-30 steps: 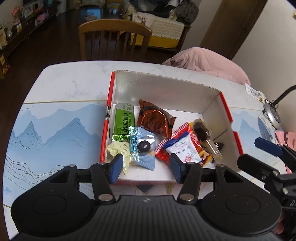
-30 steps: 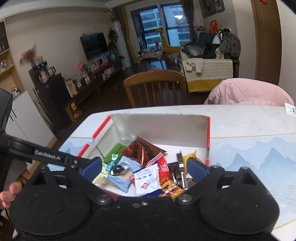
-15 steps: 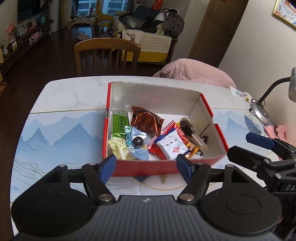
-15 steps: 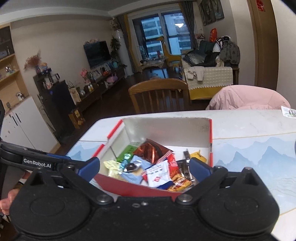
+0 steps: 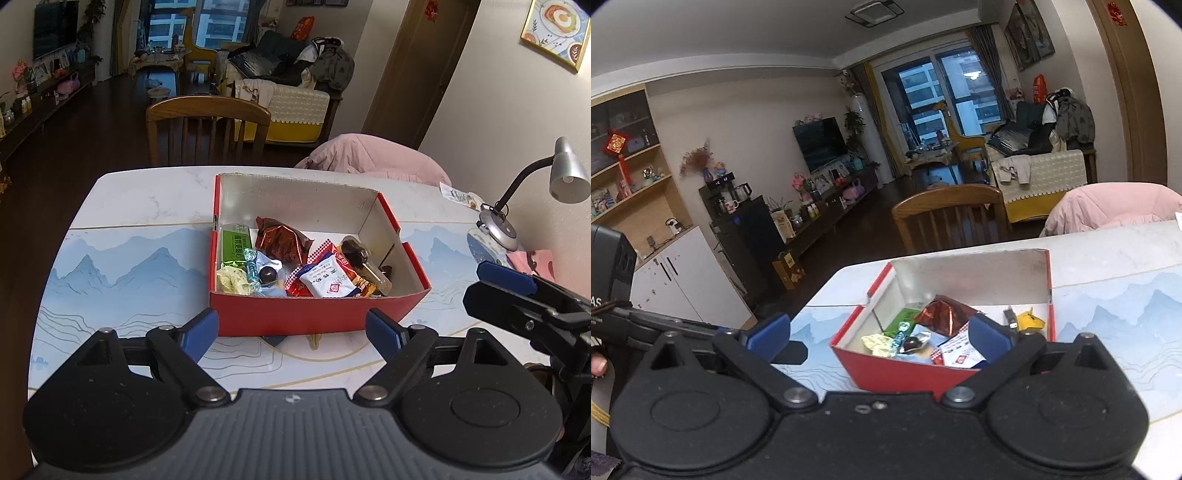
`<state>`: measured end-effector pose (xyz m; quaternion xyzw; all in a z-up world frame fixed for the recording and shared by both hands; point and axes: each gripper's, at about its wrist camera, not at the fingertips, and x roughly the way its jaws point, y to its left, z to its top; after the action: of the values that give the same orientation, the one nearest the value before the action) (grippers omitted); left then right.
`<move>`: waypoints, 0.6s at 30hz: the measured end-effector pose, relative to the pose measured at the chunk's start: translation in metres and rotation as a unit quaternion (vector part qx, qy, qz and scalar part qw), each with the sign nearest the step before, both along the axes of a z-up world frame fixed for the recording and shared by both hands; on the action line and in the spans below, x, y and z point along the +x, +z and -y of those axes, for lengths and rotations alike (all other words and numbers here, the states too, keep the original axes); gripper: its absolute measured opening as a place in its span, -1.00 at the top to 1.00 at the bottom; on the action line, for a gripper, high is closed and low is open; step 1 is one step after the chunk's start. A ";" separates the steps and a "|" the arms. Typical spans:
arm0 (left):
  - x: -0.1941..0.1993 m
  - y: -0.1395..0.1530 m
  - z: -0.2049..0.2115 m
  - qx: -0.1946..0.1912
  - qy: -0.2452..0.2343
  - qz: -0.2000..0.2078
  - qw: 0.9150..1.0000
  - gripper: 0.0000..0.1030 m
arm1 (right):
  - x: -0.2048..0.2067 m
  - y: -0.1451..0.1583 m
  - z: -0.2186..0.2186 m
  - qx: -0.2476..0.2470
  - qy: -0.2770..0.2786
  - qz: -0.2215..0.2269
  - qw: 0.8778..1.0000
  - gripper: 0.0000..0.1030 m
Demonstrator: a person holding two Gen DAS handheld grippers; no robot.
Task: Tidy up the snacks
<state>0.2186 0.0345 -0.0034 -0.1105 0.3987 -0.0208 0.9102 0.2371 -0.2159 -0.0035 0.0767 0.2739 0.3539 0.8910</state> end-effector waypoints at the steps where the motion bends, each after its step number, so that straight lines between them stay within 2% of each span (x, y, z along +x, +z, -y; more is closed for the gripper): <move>1: -0.003 0.001 0.000 -0.001 0.000 0.001 1.000 -0.81 | -0.003 0.001 -0.001 0.001 0.001 0.002 1.000 -1.00; 4: -0.010 0.003 -0.001 -0.008 -0.002 0.003 1.000 -0.96 | -0.012 0.003 -0.005 0.001 0.005 0.009 1.000 -1.00; 10: -0.023 0.010 -0.001 -0.016 -0.002 0.015 1.000 -0.96 | -0.024 0.005 -0.009 0.006 -0.008 0.017 1.000 -1.00; 18: -0.038 0.018 0.000 0.010 0.015 0.040 0.999 -0.96 | -0.031 0.006 -0.008 -0.005 -0.034 0.014 0.999 -1.00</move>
<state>0.1808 0.0340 0.0147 -0.1064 0.3606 -0.0072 0.9266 0.2061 -0.2079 0.0021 0.0773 0.2605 0.3227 0.9066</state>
